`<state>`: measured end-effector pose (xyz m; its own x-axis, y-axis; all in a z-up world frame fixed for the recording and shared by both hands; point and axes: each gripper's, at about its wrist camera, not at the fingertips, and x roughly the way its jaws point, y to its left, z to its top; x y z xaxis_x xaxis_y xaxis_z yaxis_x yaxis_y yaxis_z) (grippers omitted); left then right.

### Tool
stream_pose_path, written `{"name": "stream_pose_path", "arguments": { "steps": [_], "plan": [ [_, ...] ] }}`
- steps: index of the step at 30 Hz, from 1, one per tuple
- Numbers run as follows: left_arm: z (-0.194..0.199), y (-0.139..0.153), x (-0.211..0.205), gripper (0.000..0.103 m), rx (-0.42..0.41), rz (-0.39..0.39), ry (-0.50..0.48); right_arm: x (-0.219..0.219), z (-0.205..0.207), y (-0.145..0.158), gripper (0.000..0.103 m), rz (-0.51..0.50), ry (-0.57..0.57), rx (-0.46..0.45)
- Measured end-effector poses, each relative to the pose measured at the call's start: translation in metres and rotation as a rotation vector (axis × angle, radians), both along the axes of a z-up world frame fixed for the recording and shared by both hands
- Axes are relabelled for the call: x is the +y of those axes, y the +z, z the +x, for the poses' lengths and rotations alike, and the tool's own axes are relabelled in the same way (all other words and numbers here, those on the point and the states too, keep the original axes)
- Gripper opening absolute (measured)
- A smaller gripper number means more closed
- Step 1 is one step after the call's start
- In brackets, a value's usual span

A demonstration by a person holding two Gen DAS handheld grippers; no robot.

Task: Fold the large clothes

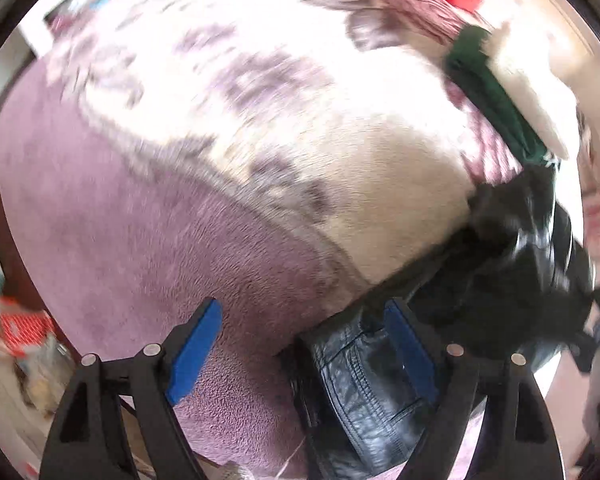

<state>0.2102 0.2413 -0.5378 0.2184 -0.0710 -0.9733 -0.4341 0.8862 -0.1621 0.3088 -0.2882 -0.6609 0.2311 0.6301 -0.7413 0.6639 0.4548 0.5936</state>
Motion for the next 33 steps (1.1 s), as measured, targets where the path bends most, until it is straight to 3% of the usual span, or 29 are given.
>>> {"name": "stream_pose_path", "arguments": {
  "steps": [2, 3, 5, 9, 12, 16, 18, 19, 21, 24, 27, 29, 31, 33],
  "plan": [
    [-0.009, 0.003, -0.008, 0.083, 0.002, -0.001, -0.049, -0.031, -0.022, -0.005, 0.044, -0.091, 0.13, 0.114],
    [-0.009, 0.0, -0.016, 0.083, 0.016, -0.012, -0.065, -0.045, -0.032, -0.008, 0.045, -0.108, 0.187, 0.14],
    [-0.007, -0.012, -0.04, 0.083, 0.045, -0.046, -0.083, -0.069, -0.048, -0.006, 0.059, -0.15, 0.229, 0.189],
    [-0.006, -0.041, -0.086, 0.083, 0.079, -0.113, -0.109, -0.099, -0.057, 0.035, 0.059, -0.472, 0.433, 0.223],
    [-0.001, -0.066, -0.109, 0.083, 0.14, -0.056, -0.137, -0.071, -0.031, 0.06, 0.059, -0.469, 0.568, 0.122],
    [0.009, -0.095, -0.102, 0.083, 0.181, -0.057, -0.099, 0.03, 0.019, 0.062, 0.059, -0.343, 0.869, -0.059],
    [0.012, -0.098, -0.099, 0.083, 0.187, -0.058, -0.099, 0.074, 0.044, 0.053, 0.058, -0.396, 0.979, -0.14],
    [0.012, -0.098, -0.098, 0.083, 0.188, -0.057, -0.101, 0.095, 0.059, 0.041, 0.057, -0.502, 1.015, -0.159],
    [0.009, -0.095, -0.097, 0.083, 0.175, -0.047, -0.111, 0.118, 0.088, 0.012, 0.057, -0.615, 1.018, -0.138],
    [0.013, -0.098, -0.102, 0.083, 0.162, -0.05, -0.132, 0.115, 0.106, -0.02, 0.058, -0.592, 0.971, -0.035],
    [0.012, -0.093, -0.1, 0.083, 0.166, -0.058, -0.144, 0.09, 0.115, 0.006, 0.058, -0.494, 0.938, -0.005],
    [0.008, -0.085, -0.097, 0.083, 0.167, -0.065, -0.142, 0.068, 0.115, 0.033, 0.058, -0.409, 0.883, -0.047],
    [0.004, -0.081, -0.093, 0.083, 0.173, -0.073, -0.123, 0.044, 0.108, 0.053, 0.057, -0.394, 0.866, -0.089],
    [0.0, -0.087, -0.09, 0.083, 0.179, -0.085, -0.104, 0.034, 0.115, 0.048, 0.019, -0.428, 0.895, -0.093]
  ]
}}
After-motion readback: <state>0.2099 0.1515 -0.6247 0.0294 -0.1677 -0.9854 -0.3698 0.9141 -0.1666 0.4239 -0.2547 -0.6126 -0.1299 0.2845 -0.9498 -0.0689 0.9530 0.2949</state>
